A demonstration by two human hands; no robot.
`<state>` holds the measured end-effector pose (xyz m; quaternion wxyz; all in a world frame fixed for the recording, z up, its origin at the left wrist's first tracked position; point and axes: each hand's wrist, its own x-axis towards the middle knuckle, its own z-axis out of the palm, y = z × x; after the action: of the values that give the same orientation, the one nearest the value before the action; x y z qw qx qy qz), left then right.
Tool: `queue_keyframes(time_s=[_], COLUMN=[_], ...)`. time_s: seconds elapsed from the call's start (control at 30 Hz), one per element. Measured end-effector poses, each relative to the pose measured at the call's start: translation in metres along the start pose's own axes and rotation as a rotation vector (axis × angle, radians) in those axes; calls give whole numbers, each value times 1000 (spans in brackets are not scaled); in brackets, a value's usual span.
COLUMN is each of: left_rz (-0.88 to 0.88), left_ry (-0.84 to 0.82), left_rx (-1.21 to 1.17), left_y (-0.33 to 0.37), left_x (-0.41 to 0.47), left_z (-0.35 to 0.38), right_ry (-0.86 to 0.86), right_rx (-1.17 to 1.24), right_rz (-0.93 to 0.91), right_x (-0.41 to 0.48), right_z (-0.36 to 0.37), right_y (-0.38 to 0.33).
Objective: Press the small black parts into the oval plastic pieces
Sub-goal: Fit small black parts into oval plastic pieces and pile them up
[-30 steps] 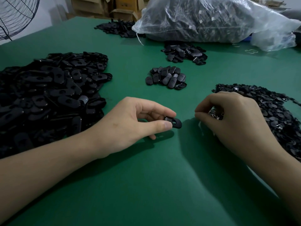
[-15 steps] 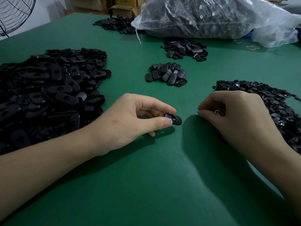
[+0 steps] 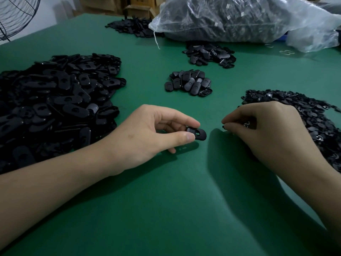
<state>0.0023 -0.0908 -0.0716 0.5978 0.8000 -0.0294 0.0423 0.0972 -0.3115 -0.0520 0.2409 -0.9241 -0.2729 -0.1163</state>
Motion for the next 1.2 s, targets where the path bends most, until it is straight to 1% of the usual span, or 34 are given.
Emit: queue_keyframes(time_s=[0.17,0.27,0.33,0.4,0.47,0.6,0.73,0.9,1.0,1.2], left_rz=[1,3,4,11,29,59,83,98,100,10], left_ry=[0,-2,9,33,53,89,132,167,175,168], left_rx=[3,1,-14,-31,-34,-85,-146,-214,-230,-271], left_y=[-1,-1,-2,-2,-2,1,1,2,3,5], left_x=[1,1,1,1,1,1,0,0,0,0], left_z=[0,0,0,0,0,0,1,2,3,5], right_ry=[-62,-74,-88,-134,-194,-291,-346,-353,-328,-271], right_rx=[81,185,356,627,837,1102,1163,1223,1219,1232], right_rz=[48,64,89,139,174,217,251,263,254,215], right_x=[2,2,2,0,-1,-5,-7,-7,-7,-8], right_z=[0,0,-1,-3,-5,-3,1,2,2,2], right_y=[2,2,0,-6,-13,-21,-21,-23,-22,-23])
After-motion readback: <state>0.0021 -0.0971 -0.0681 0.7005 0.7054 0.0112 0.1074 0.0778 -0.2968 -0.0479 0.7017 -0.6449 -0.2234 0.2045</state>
